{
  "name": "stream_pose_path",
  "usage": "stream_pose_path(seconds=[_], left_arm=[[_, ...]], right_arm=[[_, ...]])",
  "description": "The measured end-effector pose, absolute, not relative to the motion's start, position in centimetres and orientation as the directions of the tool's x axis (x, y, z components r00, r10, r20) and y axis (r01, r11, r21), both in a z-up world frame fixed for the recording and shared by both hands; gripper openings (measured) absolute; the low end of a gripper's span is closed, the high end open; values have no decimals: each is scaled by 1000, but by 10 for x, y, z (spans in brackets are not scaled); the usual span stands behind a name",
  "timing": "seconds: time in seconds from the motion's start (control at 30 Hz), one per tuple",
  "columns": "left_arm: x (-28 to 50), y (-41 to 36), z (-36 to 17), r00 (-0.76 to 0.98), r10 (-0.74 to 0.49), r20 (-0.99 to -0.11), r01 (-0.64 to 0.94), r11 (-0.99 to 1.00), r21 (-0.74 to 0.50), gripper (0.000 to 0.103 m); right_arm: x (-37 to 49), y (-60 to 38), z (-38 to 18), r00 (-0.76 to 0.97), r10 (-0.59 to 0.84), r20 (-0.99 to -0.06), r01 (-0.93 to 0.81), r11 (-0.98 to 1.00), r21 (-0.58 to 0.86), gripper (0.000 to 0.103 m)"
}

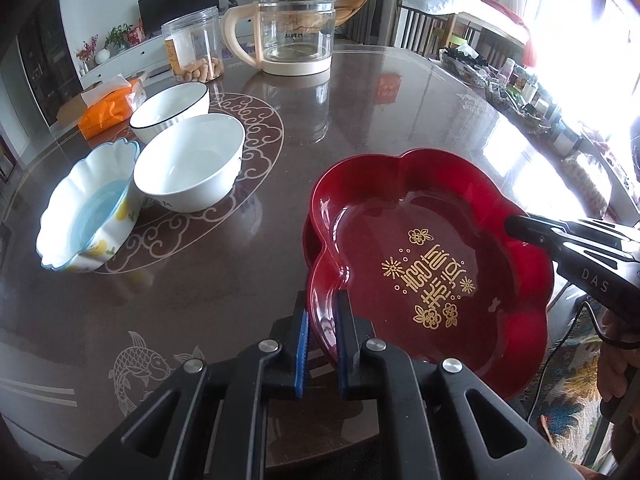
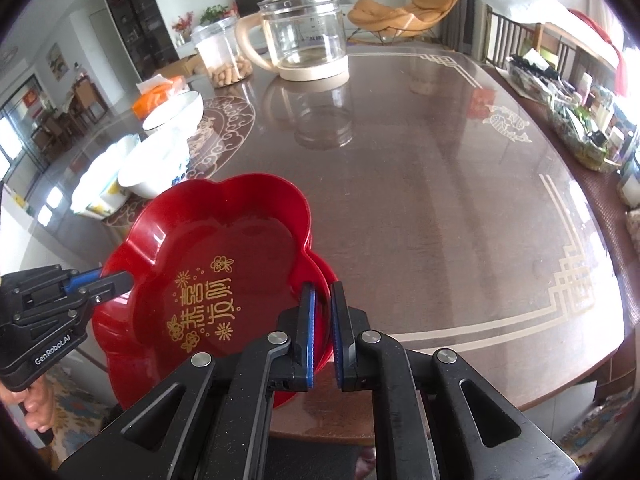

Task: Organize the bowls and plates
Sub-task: 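Set the held red plates down as one stack and open both tools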

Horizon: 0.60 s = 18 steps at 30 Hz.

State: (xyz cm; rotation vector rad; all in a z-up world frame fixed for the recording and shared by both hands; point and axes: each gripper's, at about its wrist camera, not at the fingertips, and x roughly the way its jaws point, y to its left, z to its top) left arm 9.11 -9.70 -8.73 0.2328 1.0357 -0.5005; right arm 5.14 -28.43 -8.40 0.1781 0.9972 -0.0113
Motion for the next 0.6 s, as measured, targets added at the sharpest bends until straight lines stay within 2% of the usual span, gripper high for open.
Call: stream_pose_path(seconds=[0.17,0.3,0.33,0.4,0.47,0.6], left_arm=[[85,-104,-91,413,-255,-874,527,850,1,10],[87,-97,-90,399,-272,-876,501,865,-40,9],[88,-94,-89,402,-278,-872,486,872,-54,10],[87,-86,-81,425,-288,-858,456,887,-72,10],[86,-78,-74,445,-305,-842,432,897,-96,10],[81,-62,-66,466,-325,-823,384,912,-143,10]], right_arm=[[55,-288,-88,551,42,-833,95,989,112,14],[51,-295,-81,575,49,-817,117,983,141,16],[50,-296,-77,585,51,-809,122,981,151,19],[46,-297,-69,607,54,-793,128,978,165,38],[41,-296,-59,633,48,-772,133,976,170,46],[32,-295,-48,667,44,-744,150,970,192,52]])
